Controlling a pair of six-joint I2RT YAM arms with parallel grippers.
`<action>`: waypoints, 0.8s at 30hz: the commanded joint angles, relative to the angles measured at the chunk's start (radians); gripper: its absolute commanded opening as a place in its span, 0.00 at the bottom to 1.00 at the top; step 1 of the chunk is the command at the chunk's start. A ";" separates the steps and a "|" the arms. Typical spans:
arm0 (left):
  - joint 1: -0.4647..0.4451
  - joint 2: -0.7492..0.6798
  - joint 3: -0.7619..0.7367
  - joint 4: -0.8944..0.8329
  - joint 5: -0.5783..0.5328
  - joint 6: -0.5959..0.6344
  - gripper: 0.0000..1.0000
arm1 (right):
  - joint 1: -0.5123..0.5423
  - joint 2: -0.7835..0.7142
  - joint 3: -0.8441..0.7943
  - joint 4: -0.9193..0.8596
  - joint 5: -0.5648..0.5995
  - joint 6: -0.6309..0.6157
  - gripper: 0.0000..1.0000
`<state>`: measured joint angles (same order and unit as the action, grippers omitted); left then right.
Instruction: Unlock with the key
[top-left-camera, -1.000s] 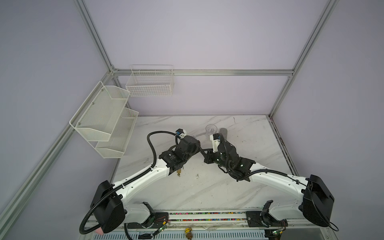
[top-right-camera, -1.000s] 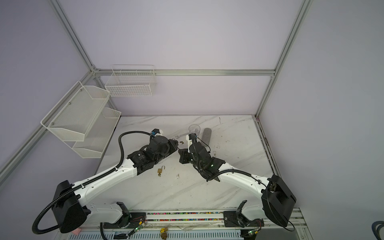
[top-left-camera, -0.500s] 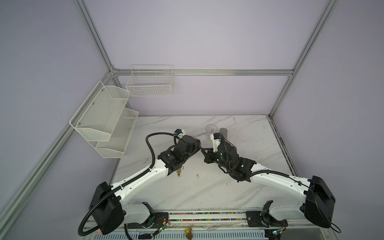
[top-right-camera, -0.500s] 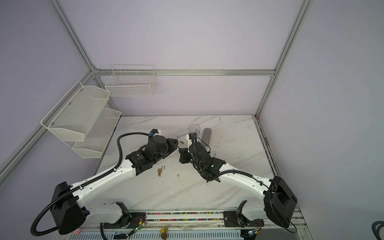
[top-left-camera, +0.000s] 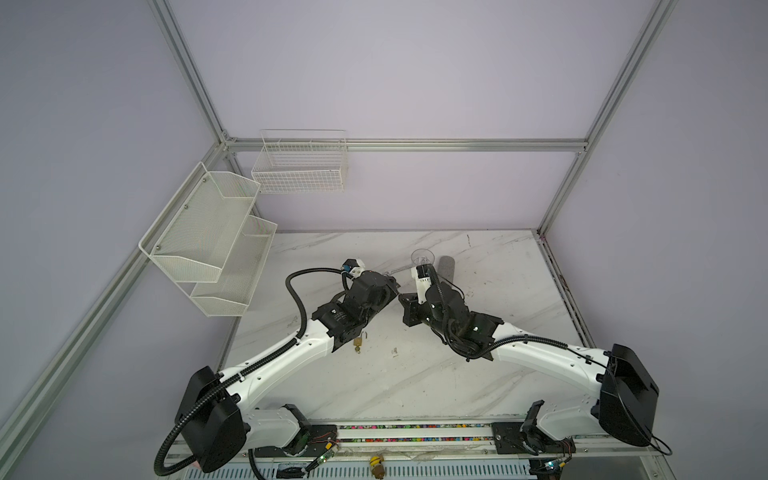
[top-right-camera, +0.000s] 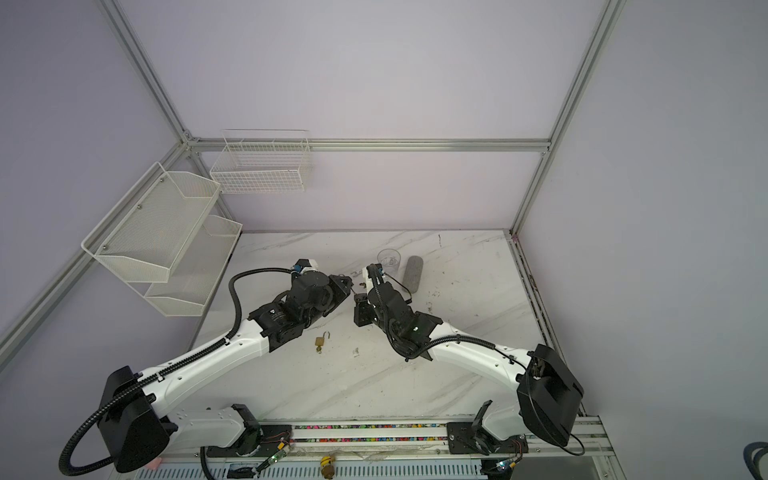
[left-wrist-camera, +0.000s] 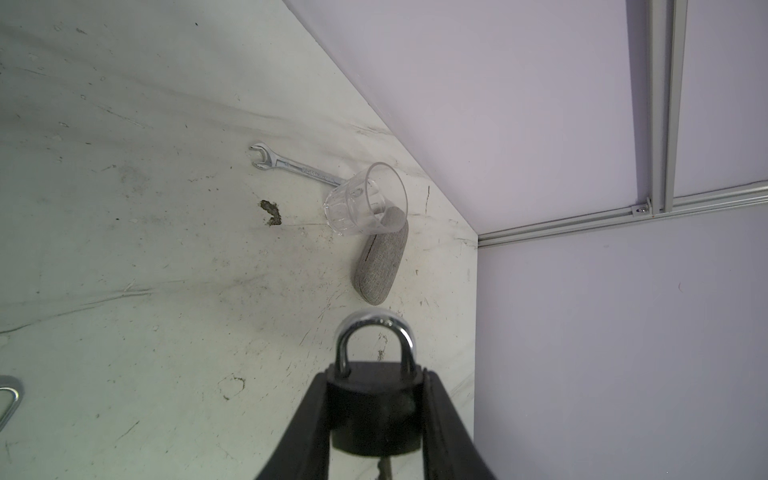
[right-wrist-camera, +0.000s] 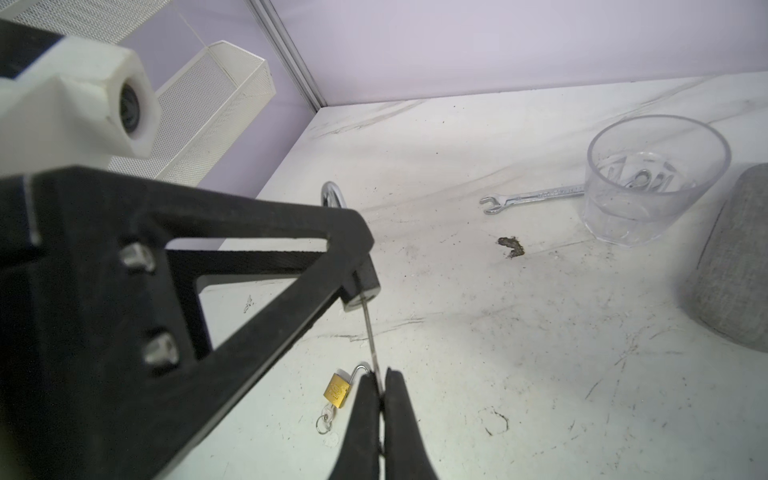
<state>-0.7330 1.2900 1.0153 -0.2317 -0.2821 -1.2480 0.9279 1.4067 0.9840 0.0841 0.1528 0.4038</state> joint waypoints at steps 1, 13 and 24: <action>-0.029 -0.049 -0.040 -0.011 0.095 -0.016 0.00 | -0.028 0.014 0.055 -0.008 0.153 -0.089 0.00; 0.005 -0.065 -0.124 0.053 0.101 -0.085 0.00 | -0.028 -0.015 0.095 -0.101 0.088 -0.097 0.00; 0.032 -0.095 -0.152 0.081 0.102 -0.134 0.00 | -0.028 -0.028 0.121 -0.190 0.163 -0.090 0.00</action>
<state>-0.7059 1.2335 0.9012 -0.1078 -0.2081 -1.3735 0.9295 1.4040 1.0718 -0.0971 0.1490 0.3122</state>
